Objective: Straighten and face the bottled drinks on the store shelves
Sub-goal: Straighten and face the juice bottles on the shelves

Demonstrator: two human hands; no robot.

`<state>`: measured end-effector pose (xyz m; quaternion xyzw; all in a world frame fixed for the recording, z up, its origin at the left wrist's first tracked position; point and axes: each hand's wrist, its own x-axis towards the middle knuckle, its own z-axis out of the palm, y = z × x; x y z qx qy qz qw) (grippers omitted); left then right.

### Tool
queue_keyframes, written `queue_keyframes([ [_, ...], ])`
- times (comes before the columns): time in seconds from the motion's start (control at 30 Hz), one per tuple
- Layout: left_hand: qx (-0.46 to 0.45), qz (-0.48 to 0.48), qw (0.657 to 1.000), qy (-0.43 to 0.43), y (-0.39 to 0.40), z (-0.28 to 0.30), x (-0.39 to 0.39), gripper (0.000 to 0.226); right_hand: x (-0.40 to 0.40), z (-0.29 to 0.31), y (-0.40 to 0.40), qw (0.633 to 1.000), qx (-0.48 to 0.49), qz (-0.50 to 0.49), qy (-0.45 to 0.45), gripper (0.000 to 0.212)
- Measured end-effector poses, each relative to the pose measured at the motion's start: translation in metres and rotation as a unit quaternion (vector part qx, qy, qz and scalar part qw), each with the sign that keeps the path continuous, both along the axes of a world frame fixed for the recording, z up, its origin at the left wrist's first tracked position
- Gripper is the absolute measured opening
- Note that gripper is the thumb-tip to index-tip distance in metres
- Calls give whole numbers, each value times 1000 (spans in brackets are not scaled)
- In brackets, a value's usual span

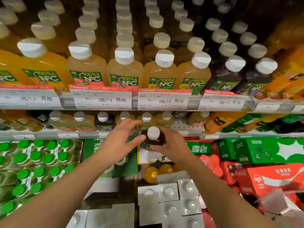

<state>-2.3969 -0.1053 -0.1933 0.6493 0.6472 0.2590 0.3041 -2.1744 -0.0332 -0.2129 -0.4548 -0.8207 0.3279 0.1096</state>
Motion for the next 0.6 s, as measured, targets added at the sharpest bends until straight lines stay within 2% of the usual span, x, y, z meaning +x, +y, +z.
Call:
queue_keyframes([
  [0.1, 21, 70, 996, 57, 7, -10, -22, 39, 36, 10, 17, 996, 16, -84, -18, 61],
  [0.2, -18, 159, 972, 173, 13, -18, -47, 36, 62, 7, 40, 984, 33, -144, -99, 60],
  [0.27, -49, 199, 954, 220, 16, -21, -58, 34, 76, 0, 55, 974, 58, -156, -152, 58],
  [0.47, -74, 143, 948, 274, 18, -32, -66, 54, 82, -13, 85, 957, 85, -138, -241, 57],
  [0.6, -90, 123, 945, 290, 20, -35, -63, 63, 74, -21, 95, 949, 99, -107, -280, 49],
])
